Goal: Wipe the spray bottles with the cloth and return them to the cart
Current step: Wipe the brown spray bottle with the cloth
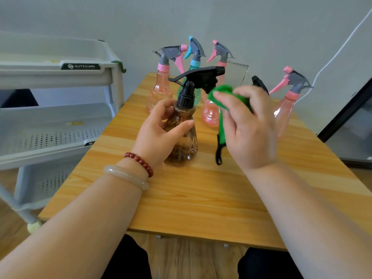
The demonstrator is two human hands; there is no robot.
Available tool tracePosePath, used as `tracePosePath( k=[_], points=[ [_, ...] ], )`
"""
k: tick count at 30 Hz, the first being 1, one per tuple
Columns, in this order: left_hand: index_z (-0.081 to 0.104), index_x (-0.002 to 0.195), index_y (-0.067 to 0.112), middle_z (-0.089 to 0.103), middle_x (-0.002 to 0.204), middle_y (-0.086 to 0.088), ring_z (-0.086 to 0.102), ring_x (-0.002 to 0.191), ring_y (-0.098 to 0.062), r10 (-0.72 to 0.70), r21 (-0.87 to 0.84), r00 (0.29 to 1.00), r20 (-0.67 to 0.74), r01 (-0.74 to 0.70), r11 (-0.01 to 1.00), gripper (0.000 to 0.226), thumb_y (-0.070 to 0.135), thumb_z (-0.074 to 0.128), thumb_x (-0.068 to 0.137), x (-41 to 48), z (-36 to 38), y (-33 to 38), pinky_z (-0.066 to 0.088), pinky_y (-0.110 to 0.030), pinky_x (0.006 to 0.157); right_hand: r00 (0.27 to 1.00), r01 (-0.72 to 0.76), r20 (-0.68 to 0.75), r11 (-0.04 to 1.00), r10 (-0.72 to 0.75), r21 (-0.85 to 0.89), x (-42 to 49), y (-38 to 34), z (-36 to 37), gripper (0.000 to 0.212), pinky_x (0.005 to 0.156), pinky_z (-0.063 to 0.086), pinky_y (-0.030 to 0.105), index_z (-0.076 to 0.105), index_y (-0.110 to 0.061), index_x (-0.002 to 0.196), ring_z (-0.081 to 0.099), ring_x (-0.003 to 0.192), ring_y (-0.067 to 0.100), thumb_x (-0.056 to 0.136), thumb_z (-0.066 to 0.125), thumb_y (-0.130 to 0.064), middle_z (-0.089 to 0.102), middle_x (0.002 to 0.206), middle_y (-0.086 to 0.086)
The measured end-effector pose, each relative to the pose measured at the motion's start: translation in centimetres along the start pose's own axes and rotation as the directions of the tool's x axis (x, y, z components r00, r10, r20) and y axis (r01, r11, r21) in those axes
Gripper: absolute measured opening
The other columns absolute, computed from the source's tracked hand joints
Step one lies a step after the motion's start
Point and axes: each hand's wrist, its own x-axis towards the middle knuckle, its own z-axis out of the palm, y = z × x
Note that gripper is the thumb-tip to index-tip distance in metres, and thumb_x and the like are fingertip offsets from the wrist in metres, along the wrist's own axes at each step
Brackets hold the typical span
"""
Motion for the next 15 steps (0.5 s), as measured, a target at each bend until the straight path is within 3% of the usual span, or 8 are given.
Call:
tracePosePath(
  k=[2, 4, 7, 10, 13, 15],
  points=[
    [0.050, 0.123, 0.041, 0.064, 0.117, 0.013, 0.060, 0.112, -0.006, -0.003, -0.019, 1.000, -0.006, 0.003, 1.000, 0.045, 0.041, 0.071, 0.084, 0.0, 0.0, -0.2, 0.053, -0.028, 0.094, 1.000, 0.014, -0.014, 1.000, -0.014, -0.003, 1.2, -0.3, 0.8, 0.026, 0.077, 0.046, 0.032, 0.073, 0.000, 0.109, 0.057, 0.085, 0.028, 0.098, 0.050, -0.005, 0.065, 0.092, 0.020],
    [0.051, 0.123, 0.043, 0.064, 0.118, 0.013, 0.059, 0.114, -0.009, -0.006, -0.017, 1.000, -0.013, 0.005, 1.000, 0.046, 0.046, 0.071, 0.082, 0.0, -0.1, -0.3, 0.052, -0.040, 0.097, 0.998, 0.013, 0.063, 1.000, -0.012, -0.013, 0.8, -0.1, 1.5, 0.024, 0.075, 0.044, 0.029, 0.073, 0.000, 0.108, 0.054, 0.084, 0.024, 0.095, 0.053, -0.004, 0.066, 0.091, 0.018],
    [0.050, 0.119, 0.044, 0.062, 0.118, 0.015, 0.057, 0.113, -0.003, -0.008, -0.009, 1.000, -0.013, 0.008, 1.000, 0.042, 0.039, 0.072, 0.084, 0.1, -0.2, -0.3, 0.049, -0.026, 0.093, 0.984, -0.047, 0.172, 0.999, 0.046, 0.004, -1.1, 0.7, 1.3, 0.022, 0.078, 0.040, 0.023, 0.072, -0.001, 0.109, 0.059, 0.085, 0.027, 0.094, 0.057, -0.004, 0.066, 0.094, 0.015],
    [0.048, 0.125, 0.039, 0.060, 0.120, 0.015, 0.055, 0.113, 0.002, -0.023, 0.000, 1.000, 0.011, 0.023, 1.000, 0.044, 0.036, 0.069, 0.086, 0.0, 0.0, 0.0, 0.044, -0.011, 0.083, 0.979, -0.174, 0.114, 0.983, 0.166, 0.062, -1.3, -0.2, 0.2, 0.021, 0.089, 0.042, 0.024, 0.068, 0.001, 0.113, 0.060, 0.095, 0.028, 0.094, 0.060, -0.005, 0.065, 0.102, 0.015],
    [0.050, 0.129, 0.037, 0.060, 0.122, 0.015, 0.055, 0.115, -0.001, -0.021, -0.043, 1.000, 0.022, 0.022, 0.999, 0.041, 0.034, 0.065, 0.091, -0.2, 0.1, 0.1, 0.049, -0.027, 0.096, 0.968, -0.241, -0.041, 0.965, 0.246, 0.105, 1.2, -1.6, 0.1, 0.021, 0.091, 0.039, 0.020, 0.064, 0.002, 0.111, 0.054, 0.099, 0.020, 0.092, 0.060, -0.006, 0.065, 0.103, 0.014],
    [0.051, 0.120, 0.045, 0.062, 0.117, 0.019, 0.057, 0.113, 0.001, -0.002, -0.047, 1.000, 0.015, 0.003, 0.999, 0.034, 0.031, 0.064, 0.092, -0.3, 0.0, 0.2, 0.049, -0.035, 0.101, 0.955, -0.256, -0.108, 0.952, 0.276, 0.168, 3.1, -1.9, 1.0, 0.020, 0.091, 0.040, 0.017, 0.065, 0.003, 0.109, 0.052, 0.101, 0.018, 0.091, 0.060, -0.005, 0.063, 0.103, 0.016]
  ],
)
